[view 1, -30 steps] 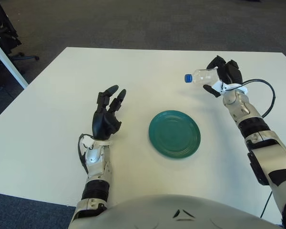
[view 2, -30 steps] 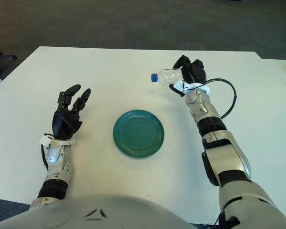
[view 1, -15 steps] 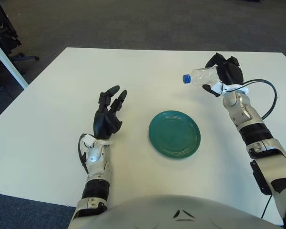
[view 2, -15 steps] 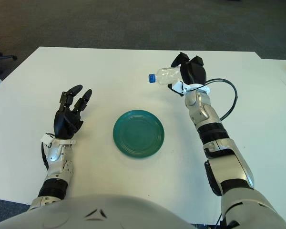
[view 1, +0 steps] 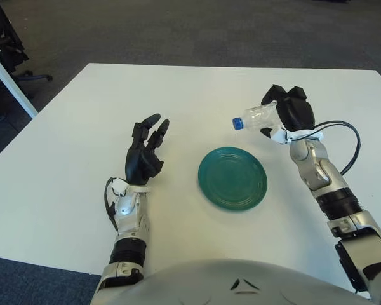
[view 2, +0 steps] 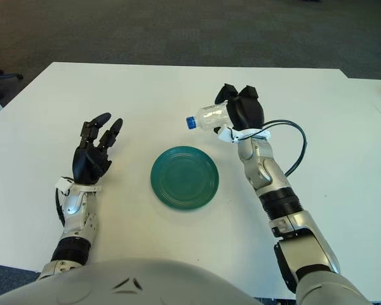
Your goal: Put the bottle into the plate.
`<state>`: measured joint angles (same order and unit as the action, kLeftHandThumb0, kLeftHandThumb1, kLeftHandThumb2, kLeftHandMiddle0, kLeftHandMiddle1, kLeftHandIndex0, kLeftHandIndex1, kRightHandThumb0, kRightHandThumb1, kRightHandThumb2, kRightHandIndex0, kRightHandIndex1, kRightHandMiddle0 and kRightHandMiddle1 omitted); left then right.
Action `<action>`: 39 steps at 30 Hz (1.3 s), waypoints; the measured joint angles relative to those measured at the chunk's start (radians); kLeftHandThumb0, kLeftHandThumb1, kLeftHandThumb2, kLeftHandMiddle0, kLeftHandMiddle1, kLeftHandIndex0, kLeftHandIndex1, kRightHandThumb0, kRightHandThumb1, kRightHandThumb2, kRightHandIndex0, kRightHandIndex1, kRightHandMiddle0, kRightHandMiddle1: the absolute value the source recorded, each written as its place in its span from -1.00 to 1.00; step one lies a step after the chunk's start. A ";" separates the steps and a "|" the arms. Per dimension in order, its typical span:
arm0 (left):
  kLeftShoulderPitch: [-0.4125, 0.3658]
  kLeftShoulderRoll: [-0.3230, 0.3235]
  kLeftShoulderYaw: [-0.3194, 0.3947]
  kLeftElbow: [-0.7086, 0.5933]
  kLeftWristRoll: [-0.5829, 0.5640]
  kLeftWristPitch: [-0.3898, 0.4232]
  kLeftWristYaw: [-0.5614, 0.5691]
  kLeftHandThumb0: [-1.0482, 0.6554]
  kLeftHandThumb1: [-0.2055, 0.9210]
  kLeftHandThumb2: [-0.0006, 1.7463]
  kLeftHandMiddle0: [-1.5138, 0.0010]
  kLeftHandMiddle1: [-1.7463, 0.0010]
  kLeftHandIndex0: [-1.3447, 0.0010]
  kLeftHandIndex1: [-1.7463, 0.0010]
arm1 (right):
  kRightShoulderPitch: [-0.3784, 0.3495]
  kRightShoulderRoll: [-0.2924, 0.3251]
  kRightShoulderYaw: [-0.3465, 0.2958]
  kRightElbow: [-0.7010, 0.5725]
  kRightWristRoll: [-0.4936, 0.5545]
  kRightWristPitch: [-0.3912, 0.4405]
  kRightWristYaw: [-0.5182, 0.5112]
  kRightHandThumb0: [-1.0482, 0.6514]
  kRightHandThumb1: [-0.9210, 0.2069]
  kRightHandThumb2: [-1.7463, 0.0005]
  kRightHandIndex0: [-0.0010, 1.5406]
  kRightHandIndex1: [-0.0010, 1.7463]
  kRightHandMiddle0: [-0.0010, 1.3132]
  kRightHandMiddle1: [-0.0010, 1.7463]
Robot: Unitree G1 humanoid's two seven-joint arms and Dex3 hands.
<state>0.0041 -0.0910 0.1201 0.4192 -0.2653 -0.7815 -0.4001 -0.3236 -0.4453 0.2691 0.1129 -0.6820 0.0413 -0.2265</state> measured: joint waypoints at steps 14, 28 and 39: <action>-0.001 0.000 0.003 0.002 0.000 0.000 0.000 -0.54 1.00 0.17 0.43 0.97 1.00 -0.05 | 0.081 -0.002 0.048 -0.168 -0.106 -0.003 0.087 0.23 0.78 -0.98 0.21 0.88 0.06 1.00; -0.002 -0.001 0.006 0.005 0.026 -0.001 0.011 -0.52 1.00 0.17 0.42 0.97 1.00 -0.12 | 0.187 0.006 0.110 -0.275 -0.159 -0.089 0.144 0.23 0.78 -0.97 0.24 0.84 0.06 1.00; -0.003 -0.001 -0.003 0.009 0.080 0.009 0.053 -0.55 1.00 0.17 0.45 0.98 1.00 -0.09 | 0.243 0.002 0.109 -0.345 -0.149 -0.140 0.217 0.23 0.75 -0.94 0.23 0.82 0.03 1.00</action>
<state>0.0014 -0.0920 0.1168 0.4278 -0.1851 -0.7728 -0.3470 -0.0807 -0.4433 0.3778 -0.2322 -0.8311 -0.0990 -0.0098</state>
